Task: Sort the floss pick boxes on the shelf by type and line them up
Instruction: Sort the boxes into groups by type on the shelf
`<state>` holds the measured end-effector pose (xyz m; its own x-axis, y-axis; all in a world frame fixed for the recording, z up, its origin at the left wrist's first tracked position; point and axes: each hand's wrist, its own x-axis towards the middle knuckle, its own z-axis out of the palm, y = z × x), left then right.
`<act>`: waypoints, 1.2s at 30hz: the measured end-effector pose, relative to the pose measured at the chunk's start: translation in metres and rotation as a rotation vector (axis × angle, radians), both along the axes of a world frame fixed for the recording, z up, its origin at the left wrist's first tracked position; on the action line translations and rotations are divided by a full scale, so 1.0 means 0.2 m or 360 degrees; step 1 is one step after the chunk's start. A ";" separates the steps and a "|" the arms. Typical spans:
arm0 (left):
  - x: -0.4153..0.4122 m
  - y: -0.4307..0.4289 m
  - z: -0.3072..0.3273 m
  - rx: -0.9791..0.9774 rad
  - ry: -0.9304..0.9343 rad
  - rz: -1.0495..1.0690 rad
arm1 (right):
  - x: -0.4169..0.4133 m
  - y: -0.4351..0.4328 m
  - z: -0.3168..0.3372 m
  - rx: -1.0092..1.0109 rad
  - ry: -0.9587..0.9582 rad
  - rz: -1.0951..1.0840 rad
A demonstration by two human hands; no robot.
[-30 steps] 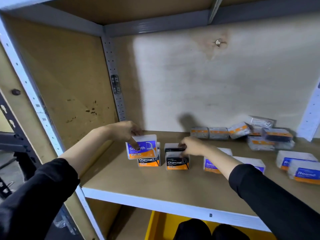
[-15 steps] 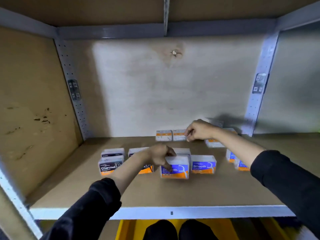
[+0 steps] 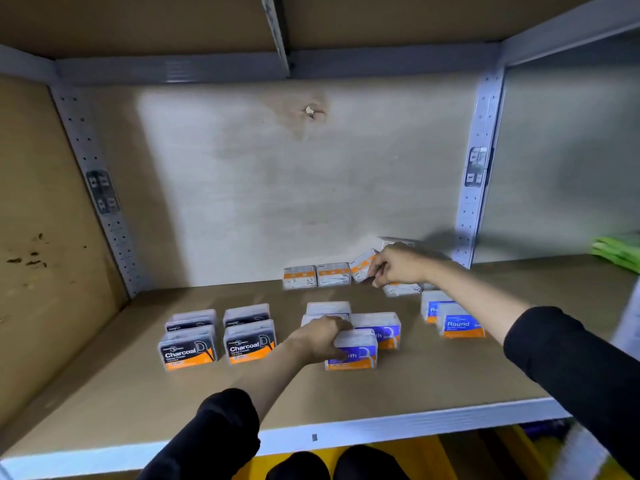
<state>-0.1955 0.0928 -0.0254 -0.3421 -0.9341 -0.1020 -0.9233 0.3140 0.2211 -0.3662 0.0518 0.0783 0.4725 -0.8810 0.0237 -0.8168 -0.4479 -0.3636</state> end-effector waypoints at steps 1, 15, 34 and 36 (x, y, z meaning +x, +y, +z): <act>0.00 0.01 0.00 -0.0020 -0.0011 -0.0027 | 0.00 -0.01 0.00 -0.0002 -0.0002 -0.0004; 0.25 -0.21 0.25 -0.0394 0.0191 0.0075 | 0.06 -0.29 -0.09 -0.0032 -0.0049 -0.0090; 0.53 -1.10 -0.09 -0.0177 -0.0170 0.0314 | 0.41 -1.08 -0.63 -0.0119 0.0241 0.0137; 0.55 -1.14 -0.13 -0.0188 -0.0091 0.0254 | 0.42 -1.11 -0.66 -0.0153 0.0268 0.0179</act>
